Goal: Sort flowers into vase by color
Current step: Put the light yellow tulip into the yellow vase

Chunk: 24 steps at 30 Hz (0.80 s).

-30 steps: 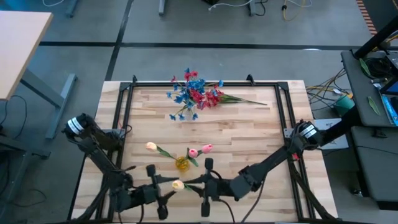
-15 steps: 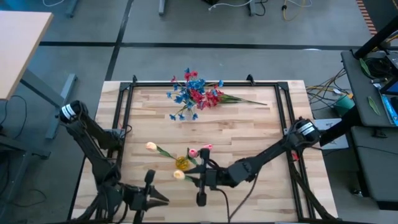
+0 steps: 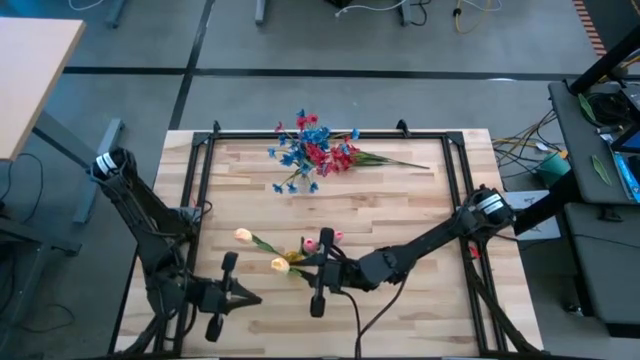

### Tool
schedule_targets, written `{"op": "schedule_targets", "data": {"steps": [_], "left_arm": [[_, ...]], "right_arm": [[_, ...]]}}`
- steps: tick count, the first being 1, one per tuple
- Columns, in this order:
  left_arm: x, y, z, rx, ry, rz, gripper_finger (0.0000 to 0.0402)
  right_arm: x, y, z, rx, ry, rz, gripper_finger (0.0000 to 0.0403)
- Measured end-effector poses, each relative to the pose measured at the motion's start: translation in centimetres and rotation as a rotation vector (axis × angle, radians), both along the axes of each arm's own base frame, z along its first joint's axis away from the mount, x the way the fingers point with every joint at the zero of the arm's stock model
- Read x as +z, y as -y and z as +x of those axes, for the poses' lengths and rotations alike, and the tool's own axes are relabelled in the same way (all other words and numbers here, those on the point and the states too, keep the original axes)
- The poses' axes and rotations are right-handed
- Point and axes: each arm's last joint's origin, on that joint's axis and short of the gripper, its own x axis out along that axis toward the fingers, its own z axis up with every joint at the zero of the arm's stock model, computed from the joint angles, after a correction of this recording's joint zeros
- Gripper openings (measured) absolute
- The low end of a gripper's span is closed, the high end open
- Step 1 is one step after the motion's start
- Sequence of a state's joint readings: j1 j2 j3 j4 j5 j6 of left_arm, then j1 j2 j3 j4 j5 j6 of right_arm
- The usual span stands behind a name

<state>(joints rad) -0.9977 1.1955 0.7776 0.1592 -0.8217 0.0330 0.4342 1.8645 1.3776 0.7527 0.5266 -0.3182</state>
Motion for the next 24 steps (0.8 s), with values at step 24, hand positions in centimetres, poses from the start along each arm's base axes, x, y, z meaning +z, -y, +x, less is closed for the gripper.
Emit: {"op": "schedule_targets", "data": {"steps": [24], "left_arm": [[0.6, -1.3, -0.3, 0.241, 0.065, -0.013, 0.0000]], "right_arm": [[-0.7, 1.1, 0.4, -0.090, -0.053, 0.115, 0.0019]]}}
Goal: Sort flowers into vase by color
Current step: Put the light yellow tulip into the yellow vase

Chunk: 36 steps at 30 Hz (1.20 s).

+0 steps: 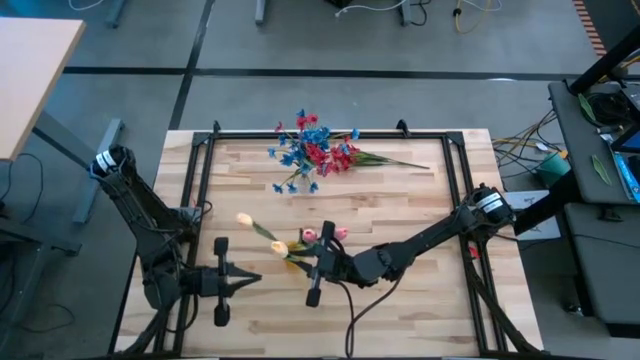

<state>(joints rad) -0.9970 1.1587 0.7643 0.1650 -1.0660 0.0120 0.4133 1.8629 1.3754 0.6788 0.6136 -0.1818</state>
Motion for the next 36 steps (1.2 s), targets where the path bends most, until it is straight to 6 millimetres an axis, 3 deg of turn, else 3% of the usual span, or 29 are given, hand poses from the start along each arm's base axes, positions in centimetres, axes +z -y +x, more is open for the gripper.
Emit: {"op": "schedule_targets", "data": {"steps": [24, 28, 36], "left_arm": [[-0.02, 0.01, 0.01, 0.002, 0.001, -0.021, 0.0000], [-0.02, 0.01, 0.01, 0.002, 0.001, -0.021, 0.0000], [-0.02, 0.02, -0.01, 0.003, 0.002, -0.029, 0.0000]], "right_arm": [[-0.26, 0.02, 0.05, 0.011, -0.021, 0.013, 0.0022], [-0.32, 0.01, 0.09, 0.010, -0.035, 0.007, 0.0048], [-0.45, 0.01, 0.10, 0.009, -0.049, 0.001, 0.0140]]}}
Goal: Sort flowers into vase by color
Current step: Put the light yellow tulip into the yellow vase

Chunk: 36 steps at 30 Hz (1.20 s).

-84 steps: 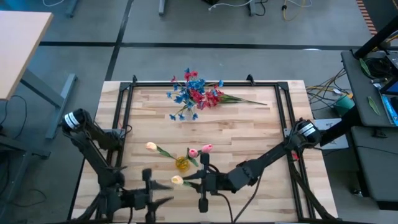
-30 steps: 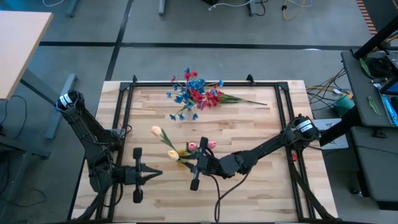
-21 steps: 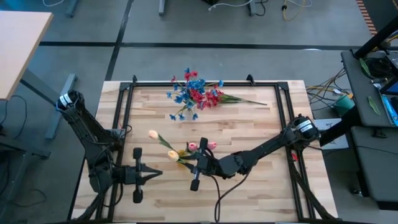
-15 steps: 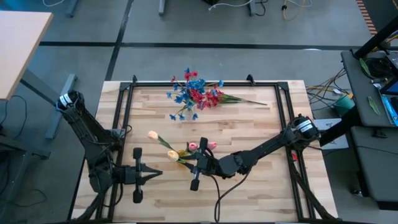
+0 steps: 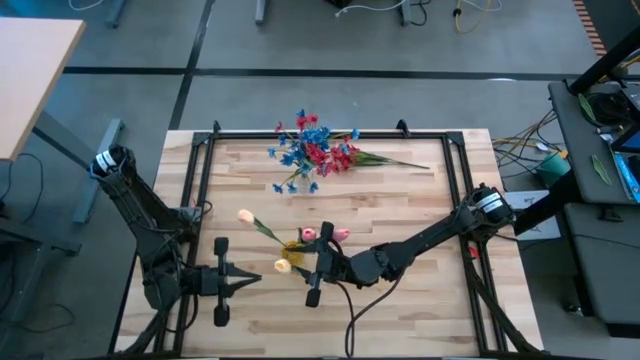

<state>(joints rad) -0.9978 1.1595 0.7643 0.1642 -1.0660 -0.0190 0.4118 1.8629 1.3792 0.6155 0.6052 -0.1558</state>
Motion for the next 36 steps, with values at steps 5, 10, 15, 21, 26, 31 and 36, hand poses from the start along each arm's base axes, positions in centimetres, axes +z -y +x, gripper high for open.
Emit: {"op": "schedule_targets", "data": {"steps": [5, 10, 15, 21, 26, 31, 36], "left_arm": [[0.0, 0.0, 0.0, 0.001, 0.000, -0.006, 0.0000], [0.0, 0.0, 0.0, 0.004, 0.001, -0.030, 0.0000], [-0.7, 0.3, 0.2, 0.011, -0.011, -0.056, 0.0000], [-2.2, 1.1, 0.8, 0.030, -0.038, -0.107, 0.0032], [-3.4, 1.6, 1.3, 0.103, -0.035, -0.105, 0.0091], [-4.2, 1.8, 1.5, 0.172, -0.020, -0.091, 0.0153], [-4.6, 2.0, 1.7, 0.189, -0.016, -0.103, 0.0203]], "right_arm": [[0.1, 0.1, -0.1, -0.068, 0.000, 0.004, 0.0192], [0.0, 0.1, -0.3, -0.146, -0.010, 0.002, 0.0229], [0.4, -0.1, -0.2, -0.143, -0.014, -0.008, 0.0239], [1.4, -0.3, 0.1, -0.142, -0.066, -0.027, 0.0242], [2.1, -0.4, 0.3, -0.140, -0.114, -0.024, 0.0274], [2.3, -0.4, 0.4, -0.145, -0.158, -0.002, 0.0312], [2.7, -0.4, 0.4, -0.152, -0.214, 0.017, 0.0339]]}}
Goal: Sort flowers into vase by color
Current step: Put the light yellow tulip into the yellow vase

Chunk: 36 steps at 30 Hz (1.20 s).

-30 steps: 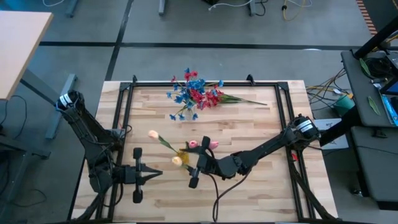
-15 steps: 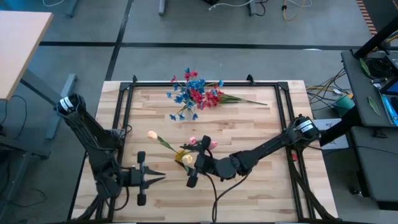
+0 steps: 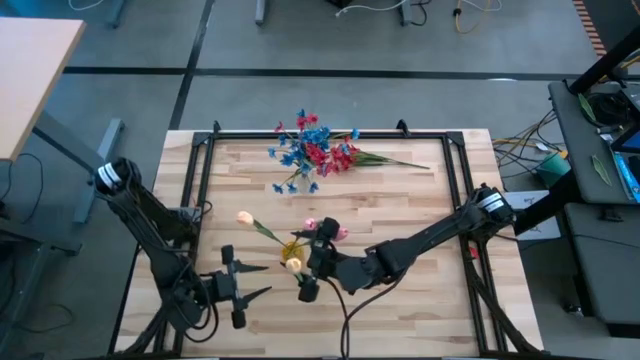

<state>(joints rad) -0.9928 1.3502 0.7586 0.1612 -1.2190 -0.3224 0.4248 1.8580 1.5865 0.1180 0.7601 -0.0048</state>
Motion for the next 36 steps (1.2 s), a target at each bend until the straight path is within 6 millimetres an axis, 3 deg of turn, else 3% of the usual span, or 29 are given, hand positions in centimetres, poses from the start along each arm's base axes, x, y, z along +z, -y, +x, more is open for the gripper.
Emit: {"op": "schedule_targets", "data": {"steps": [6, 11, 15, 21, 28, 36], "left_arm": [[-0.6, 0.3, 0.4, 0.020, 0.001, 0.010, 0.0232], [-1.3, 0.5, 0.7, 0.033, -0.007, 0.030, 0.0231], [-1.9, 0.7, 0.8, 0.041, -0.011, 0.030, 0.0227], [-3.1, 1.1, 1.1, 0.084, 0.000, 0.003, 0.0228], [-3.7, 1.2, 1.2, 0.099, 0.010, -0.065, 0.0258], [-5.1, 0.1, 1.2, 0.140, 0.002, -0.100, 0.0303]], "right_arm": [[0.6, 0.0, 0.0, 0.000, -0.007, -0.001, 0.0348], [1.1, -0.1, 0.1, 0.004, -0.011, -0.019, 0.0325], [1.3, -0.2, 0.0, 0.011, -0.014, -0.020, 0.0272], [1.6, -0.4, 0.1, 0.046, -0.009, -0.011, 0.0153], [1.6, -0.5, 0.1, 0.092, -0.020, -0.032, 0.0029], [1.9, -0.5, 0.1, 0.095, -0.015, -0.036, 0.0013]]}}
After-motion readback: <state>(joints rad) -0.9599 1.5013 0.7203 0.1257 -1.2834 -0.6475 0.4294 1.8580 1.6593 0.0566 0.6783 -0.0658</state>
